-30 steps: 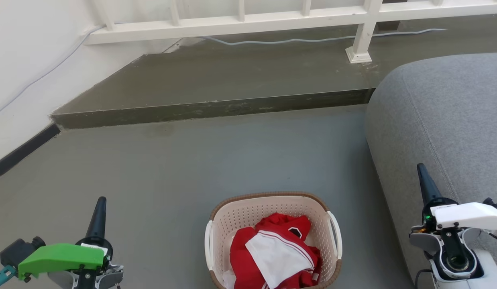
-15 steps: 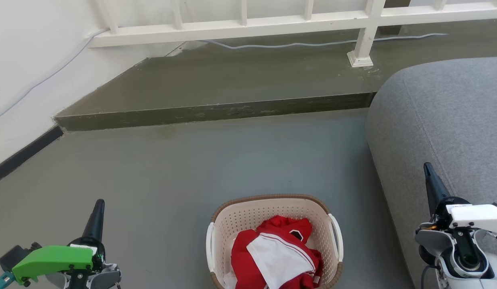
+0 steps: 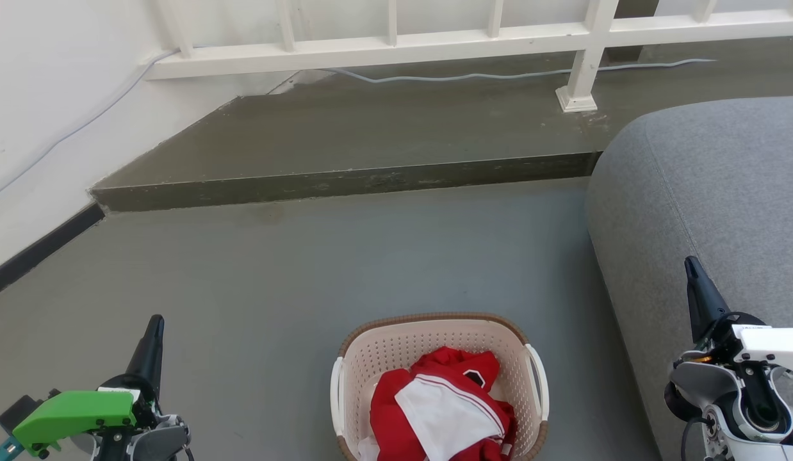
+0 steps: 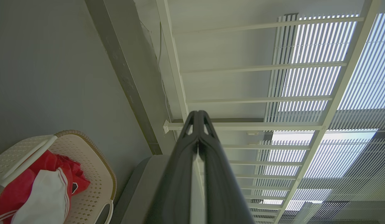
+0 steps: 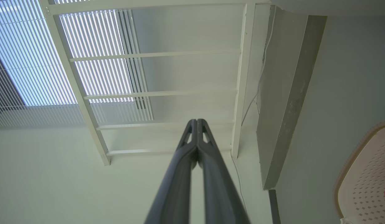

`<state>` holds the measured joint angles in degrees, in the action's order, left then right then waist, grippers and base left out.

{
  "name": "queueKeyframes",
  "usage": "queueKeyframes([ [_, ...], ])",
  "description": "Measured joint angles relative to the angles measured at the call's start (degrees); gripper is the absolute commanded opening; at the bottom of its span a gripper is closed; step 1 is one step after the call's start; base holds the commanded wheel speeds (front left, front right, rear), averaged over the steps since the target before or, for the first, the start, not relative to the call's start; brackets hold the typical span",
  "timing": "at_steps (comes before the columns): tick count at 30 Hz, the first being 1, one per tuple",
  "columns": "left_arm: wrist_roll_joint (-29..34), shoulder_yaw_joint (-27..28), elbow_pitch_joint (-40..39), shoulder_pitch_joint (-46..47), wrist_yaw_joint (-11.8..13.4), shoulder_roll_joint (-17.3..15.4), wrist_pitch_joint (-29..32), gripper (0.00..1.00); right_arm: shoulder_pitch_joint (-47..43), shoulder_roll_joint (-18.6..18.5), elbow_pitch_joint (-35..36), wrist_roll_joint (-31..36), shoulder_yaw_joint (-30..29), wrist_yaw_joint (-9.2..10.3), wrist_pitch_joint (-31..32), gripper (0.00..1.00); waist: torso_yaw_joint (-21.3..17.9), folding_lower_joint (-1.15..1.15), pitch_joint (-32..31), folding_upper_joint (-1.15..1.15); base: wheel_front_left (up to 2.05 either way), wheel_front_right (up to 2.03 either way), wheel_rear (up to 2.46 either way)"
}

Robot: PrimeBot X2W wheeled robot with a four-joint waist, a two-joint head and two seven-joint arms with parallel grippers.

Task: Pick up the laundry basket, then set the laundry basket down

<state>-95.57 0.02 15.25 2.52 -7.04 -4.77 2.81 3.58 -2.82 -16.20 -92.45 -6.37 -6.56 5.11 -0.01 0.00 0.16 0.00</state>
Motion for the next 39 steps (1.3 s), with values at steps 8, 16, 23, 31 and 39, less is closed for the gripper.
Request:
queueKeyframes([
  [8,0.0,0.03,0.16,0.03,0.0,0.0,0.0,0.0,0.01,0.0,0.03,0.0,-0.02,-0.08,0.0,0.0,0.0,0.0,0.0,0.0,0.0,0.0,0.0],
  [16,0.0,0.07,0.35,0.07,0.0,0.0,0.0,0.0,0.02,0.0,0.04,-0.01,-0.03,-0.15,0.0,0.0,0.0,0.0,0.0,0.0,0.0,0.0,0.0],
  [23,0.0,0.1,0.44,0.1,0.0,0.01,0.01,0.0,0.02,0.0,0.04,-0.01,-0.05,-0.16,0.0,0.0,0.0,0.0,0.0,0.0,0.0,0.0,0.0],
  [31,0.0,0.13,0.54,0.13,-0.01,0.01,0.01,0.0,0.02,0.0,0.05,0.0,-0.07,-0.16,0.0,0.0,0.01,0.0,0.0,0.0,0.0,0.0,0.0],
  [39,0.0,0.18,0.59,0.14,-0.01,0.01,0.18,0.0,0.02,0.0,0.07,0.0,-0.1,-0.16,0.01,0.0,0.01,0.0,-0.01,0.0,0.0,0.0,0.0],
])
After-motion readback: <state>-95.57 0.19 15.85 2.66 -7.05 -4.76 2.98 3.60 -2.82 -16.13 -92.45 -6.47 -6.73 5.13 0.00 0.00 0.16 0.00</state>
